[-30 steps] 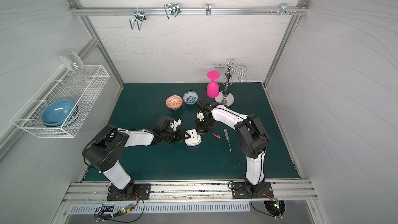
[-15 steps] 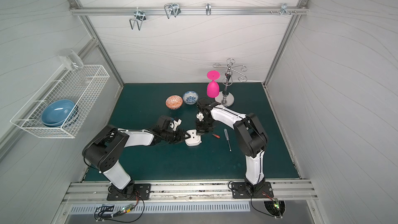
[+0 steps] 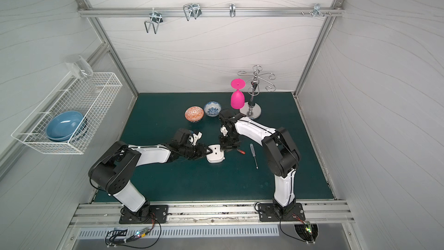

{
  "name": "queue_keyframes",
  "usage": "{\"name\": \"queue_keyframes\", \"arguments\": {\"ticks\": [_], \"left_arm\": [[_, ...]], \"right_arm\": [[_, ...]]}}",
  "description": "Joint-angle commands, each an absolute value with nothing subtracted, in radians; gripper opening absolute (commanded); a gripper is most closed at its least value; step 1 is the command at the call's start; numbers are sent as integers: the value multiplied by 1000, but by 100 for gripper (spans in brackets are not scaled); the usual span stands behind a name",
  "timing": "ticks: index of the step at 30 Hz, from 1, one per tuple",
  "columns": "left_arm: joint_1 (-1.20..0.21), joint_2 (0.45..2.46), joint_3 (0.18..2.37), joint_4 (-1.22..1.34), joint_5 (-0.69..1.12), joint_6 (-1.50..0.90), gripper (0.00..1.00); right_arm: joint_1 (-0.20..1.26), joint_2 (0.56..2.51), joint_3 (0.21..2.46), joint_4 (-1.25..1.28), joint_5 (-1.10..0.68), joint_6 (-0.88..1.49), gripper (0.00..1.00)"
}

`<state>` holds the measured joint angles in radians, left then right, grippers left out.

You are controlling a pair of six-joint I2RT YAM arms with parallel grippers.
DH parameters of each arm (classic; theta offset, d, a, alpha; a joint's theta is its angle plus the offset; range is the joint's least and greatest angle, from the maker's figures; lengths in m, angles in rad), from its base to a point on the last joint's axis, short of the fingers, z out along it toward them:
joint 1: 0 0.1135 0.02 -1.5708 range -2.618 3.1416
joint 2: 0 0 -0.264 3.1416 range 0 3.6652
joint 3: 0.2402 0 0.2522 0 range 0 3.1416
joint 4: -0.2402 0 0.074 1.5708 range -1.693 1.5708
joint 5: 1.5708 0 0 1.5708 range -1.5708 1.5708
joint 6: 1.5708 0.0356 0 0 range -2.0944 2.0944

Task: Remove the battery from the alarm
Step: Install the cover on the alarm, then adjust the alarm at the center of the board.

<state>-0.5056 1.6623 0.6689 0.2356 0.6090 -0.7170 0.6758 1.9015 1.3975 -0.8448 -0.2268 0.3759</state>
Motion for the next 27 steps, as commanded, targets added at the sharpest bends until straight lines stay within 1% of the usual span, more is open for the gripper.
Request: {"name": "queue_keyframes", "arguments": {"ticks": [1, 7, 10, 11, 12, 13, 15, 16, 17, 18, 23, 27], "left_arm": [[-505, 1645, 670, 243, 605, -705, 60], [-502, 1631, 668, 227, 596, -699, 60], [-499, 1620, 660, 224, 586, -698, 62], [-496, 1613, 657, 221, 583, -699, 63], [-494, 1603, 652, 218, 577, -701, 65], [-491, 1593, 645, 217, 572, -703, 66], [-486, 1563, 633, 209, 562, -706, 69], [-483, 1548, 628, 198, 556, -707, 70], [-479, 1532, 621, 190, 550, -706, 71], [-477, 1517, 614, 181, 545, -707, 72], [-450, 1454, 570, 168, 528, -717, 74], [-427, 1418, 539, 160, 530, -728, 74]], "right_arm": [[688, 1946, 1426, -865, -193, 360, 39], [694, 1979, 1419, -858, -157, 353, 40], [693, 1963, 1400, -848, -144, 347, 42], [691, 1945, 1394, -838, -142, 343, 45], [690, 1921, 1382, -816, -138, 338, 50], [689, 1887, 1367, -789, -137, 327, 60], [677, 1824, 1334, -740, -148, 313, 81], [665, 1801, 1317, -723, -183, 314, 89], [653, 1791, 1305, -716, -236, 320, 96], [647, 1787, 1291, -710, -277, 328, 99], [680, 1796, 1212, -620, -380, 394, 99], [729, 1808, 1192, -551, -447, 451, 92]]}}
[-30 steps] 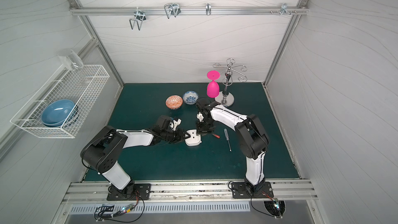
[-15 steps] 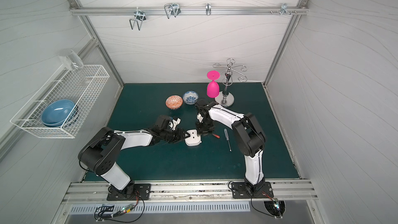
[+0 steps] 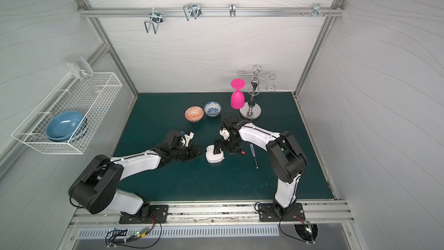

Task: Remove the battery from the alarm
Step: Adjust the alarm at the center of the board.

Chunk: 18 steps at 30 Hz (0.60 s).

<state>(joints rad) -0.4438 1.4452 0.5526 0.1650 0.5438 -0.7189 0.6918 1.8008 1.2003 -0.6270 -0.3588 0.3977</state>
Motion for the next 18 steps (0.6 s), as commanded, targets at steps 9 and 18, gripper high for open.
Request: {"name": "queue_keyframes", "arguments": {"ticks": [9, 18], "left_arm": [[-346, 1300, 478, 98, 522, -719, 77], [-302, 1238, 442, 76, 554, -719, 80]], "right_arm": [[887, 1802, 1204, -505, -443, 445, 94], [945, 1719, 1207, -724, 54, 17, 99]]}}
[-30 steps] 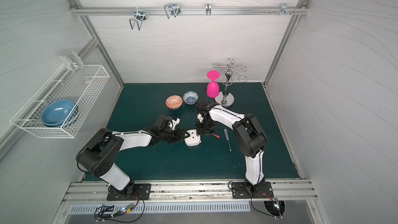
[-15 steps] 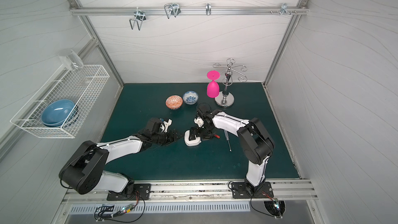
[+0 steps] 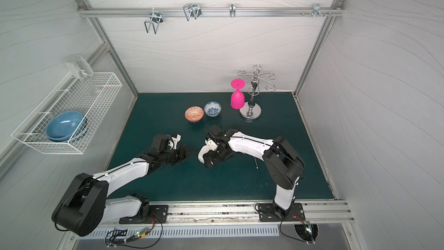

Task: Remove the battery from the alarm
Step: Adjust the alarm at the center of the board.

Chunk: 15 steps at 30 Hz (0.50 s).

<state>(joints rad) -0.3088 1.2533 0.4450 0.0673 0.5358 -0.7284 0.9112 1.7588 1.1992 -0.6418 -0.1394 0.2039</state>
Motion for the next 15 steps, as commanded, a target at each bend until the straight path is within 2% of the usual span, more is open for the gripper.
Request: {"name": "queue_keyframes", "arguments": {"ticks": [1, 8, 15], "left_arm": [[-302, 1239, 441, 78, 553, -719, 82], [-301, 1250, 443, 84, 552, -709, 86], [-301, 1282, 447, 89, 583, -697, 92]], "right_arm": [[951, 1734, 1213, -721, 62, -3, 99], [982, 1857, 1293, -682, 52, -132, 99], [949, 1936, 1385, -681, 10, -214, 99]]}}
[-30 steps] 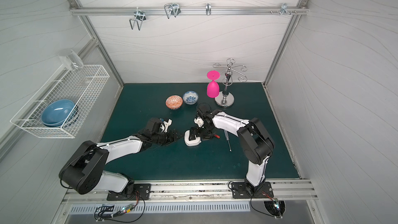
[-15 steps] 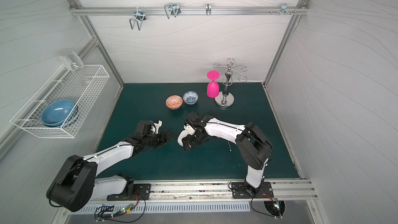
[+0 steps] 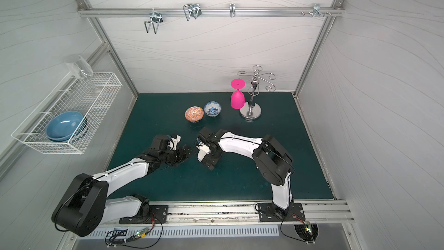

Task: Remove the battery from the alarm
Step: Adjust the alarm at the center of the board.

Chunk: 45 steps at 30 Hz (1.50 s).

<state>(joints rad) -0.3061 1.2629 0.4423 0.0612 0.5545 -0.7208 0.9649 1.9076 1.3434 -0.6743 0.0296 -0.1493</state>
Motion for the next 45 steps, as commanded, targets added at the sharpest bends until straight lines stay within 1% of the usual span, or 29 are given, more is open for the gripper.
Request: {"name": "queue_keyframes", "arguments": {"ticks": [1, 3, 5, 9, 14, 19, 22, 26, 30, 41, 45], "left_arm": [[-301, 1288, 446, 91, 586, -697, 93], [-301, 1302, 445, 103, 593, -699, 98], [-299, 1321, 444, 122, 609, -705, 100], [-290, 1370, 437, 181, 653, -727, 100], [-279, 1430, 433, 254, 681, -753, 96], [-256, 1452, 416, 311, 690, -783, 93], [-236, 1466, 399, 359, 712, -804, 93], [-229, 1517, 395, 413, 762, -826, 92], [-229, 1560, 375, 480, 755, -855, 92], [-229, 1610, 374, 464, 730, -875, 97], [-230, 1666, 385, 567, 811, -938, 91]], "right_arm": [[945, 1943, 1392, -681, -1, -229, 99], [938, 1963, 1406, -677, -25, -258, 99], [933, 1983, 1415, -672, -57, -296, 99], [917, 2016, 1439, -666, -81, -381, 99], [886, 2044, 1472, -643, -160, -470, 99], [892, 2056, 1469, -606, -244, -490, 99], [903, 2053, 1441, -561, -241, -488, 98], [890, 2015, 1405, -503, -269, -424, 90], [875, 1988, 1367, -473, -297, -371, 83], [835, 1985, 1286, -424, -351, -306, 82], [836, 1993, 1287, -411, -366, -285, 82]]}}
